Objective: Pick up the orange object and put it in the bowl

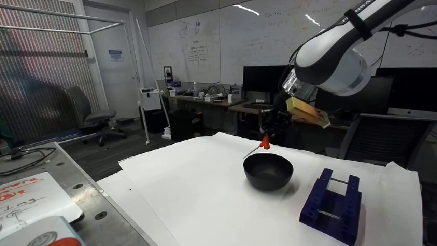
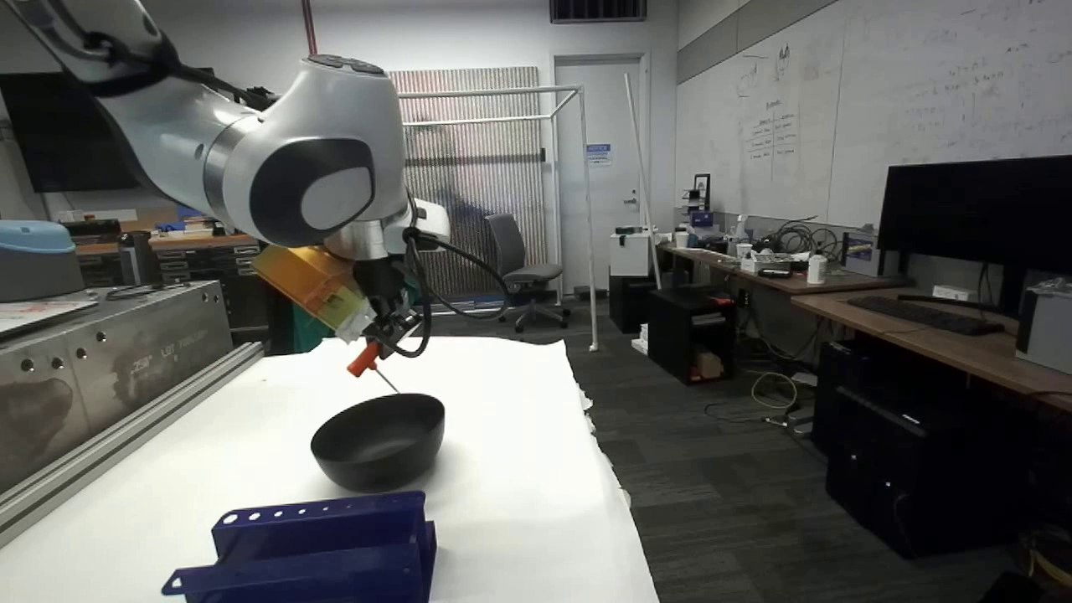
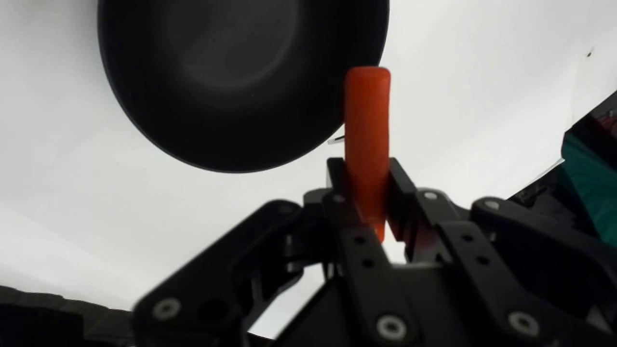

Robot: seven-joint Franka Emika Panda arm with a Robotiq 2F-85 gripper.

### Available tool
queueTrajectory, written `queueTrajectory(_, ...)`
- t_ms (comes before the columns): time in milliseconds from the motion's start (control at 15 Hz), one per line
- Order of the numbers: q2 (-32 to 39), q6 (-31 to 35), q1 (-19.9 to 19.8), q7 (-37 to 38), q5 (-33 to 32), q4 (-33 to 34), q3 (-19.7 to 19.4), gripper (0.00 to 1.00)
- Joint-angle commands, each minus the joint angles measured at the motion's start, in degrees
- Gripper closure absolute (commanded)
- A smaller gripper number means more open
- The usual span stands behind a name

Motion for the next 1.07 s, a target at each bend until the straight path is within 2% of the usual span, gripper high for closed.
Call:
queueTrajectory(0,-3.6,1.1,-1.1,-4.2,4.7,-1.4,1.5,0.93)
queueTrajectory(200,-5.9,1.1,-0.5,-7.2,7.4,-2.1,1.2,0.93)
queueTrajectory(533,-7.2,-7.5,-0.7,-4.0,2.5,-3.5,-0.7,0.92)
queueTrajectory(800,-6.6,-12.0,-1.6,-5.1,3.2,-4.2,-2.0,0.92)
queueTrajectory(933,-6.0,-11.3,-1.9,-6.6,4.8,-4.7,-2.3,0.91)
queueTrajectory(1000,-5.6,-7.7,-1.9,-7.4,5.6,-5.6,-2.2,0.71)
